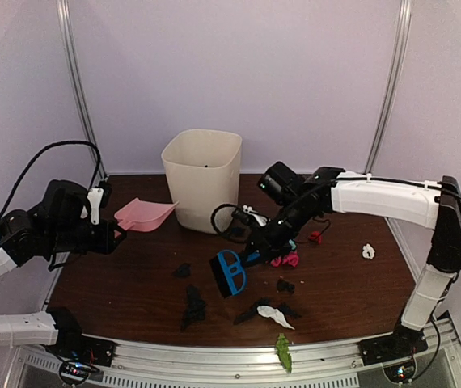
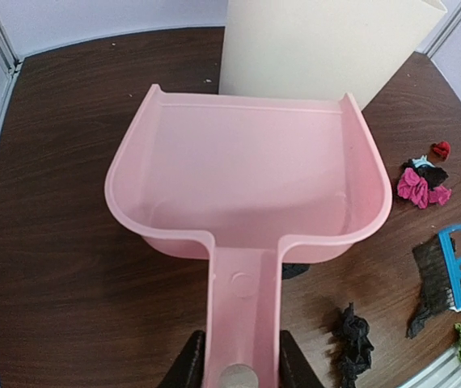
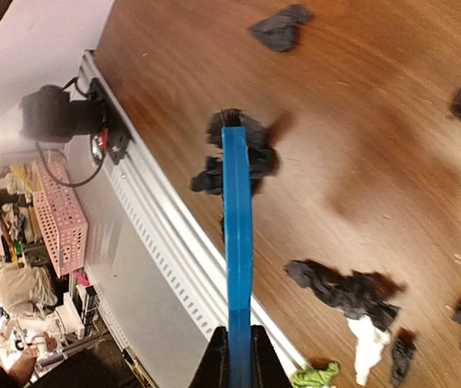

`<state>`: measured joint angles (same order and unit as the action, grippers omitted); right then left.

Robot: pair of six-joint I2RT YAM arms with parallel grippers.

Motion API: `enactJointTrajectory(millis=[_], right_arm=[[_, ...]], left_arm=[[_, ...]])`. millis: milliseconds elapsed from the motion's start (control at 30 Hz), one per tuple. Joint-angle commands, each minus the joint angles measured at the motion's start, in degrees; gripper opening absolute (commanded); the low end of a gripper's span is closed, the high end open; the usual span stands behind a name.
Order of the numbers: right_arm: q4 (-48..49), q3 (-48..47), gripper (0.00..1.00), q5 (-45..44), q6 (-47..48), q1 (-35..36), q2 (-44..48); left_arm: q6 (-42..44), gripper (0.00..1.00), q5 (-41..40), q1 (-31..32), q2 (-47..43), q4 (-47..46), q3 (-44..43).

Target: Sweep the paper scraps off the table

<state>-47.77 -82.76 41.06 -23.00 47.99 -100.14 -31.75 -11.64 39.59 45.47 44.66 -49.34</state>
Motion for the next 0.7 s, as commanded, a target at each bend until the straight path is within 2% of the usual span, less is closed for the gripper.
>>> enactJointTrajectory(millis=[0,167,300,467,667], right_arm=[[8.04,-3.59,0.00,4.86,-5.08,5.50,-5.59],[12.12,-11.72,0.00,6.02,-8.86,10.38,-15.60],[12.54,-14.10,0.00,4.55,-11.17,11.81,-20.66],[12.34,-7.64,0.00,0.66,-11.41,9.99,-18.60],[7.50,1.65,0.00,-3.74,-6.57,5.02,-12.24]], left_arm=[[-0.58,0.11,-4.06,0.22,0.39,-2.39,-2.25],[-0.90,0.11,-5.13,0.22,0.28,-2.39,-2.08],[-0.97,0.11,-5.15,0.22,-0.98,-2.22,-2.31],[0.81,0.11,-2.12,0.22,-0.54,-2.26,-3.05],[3.81,0.10,2.86,0.65,2.29,-2.47,-3.86]])
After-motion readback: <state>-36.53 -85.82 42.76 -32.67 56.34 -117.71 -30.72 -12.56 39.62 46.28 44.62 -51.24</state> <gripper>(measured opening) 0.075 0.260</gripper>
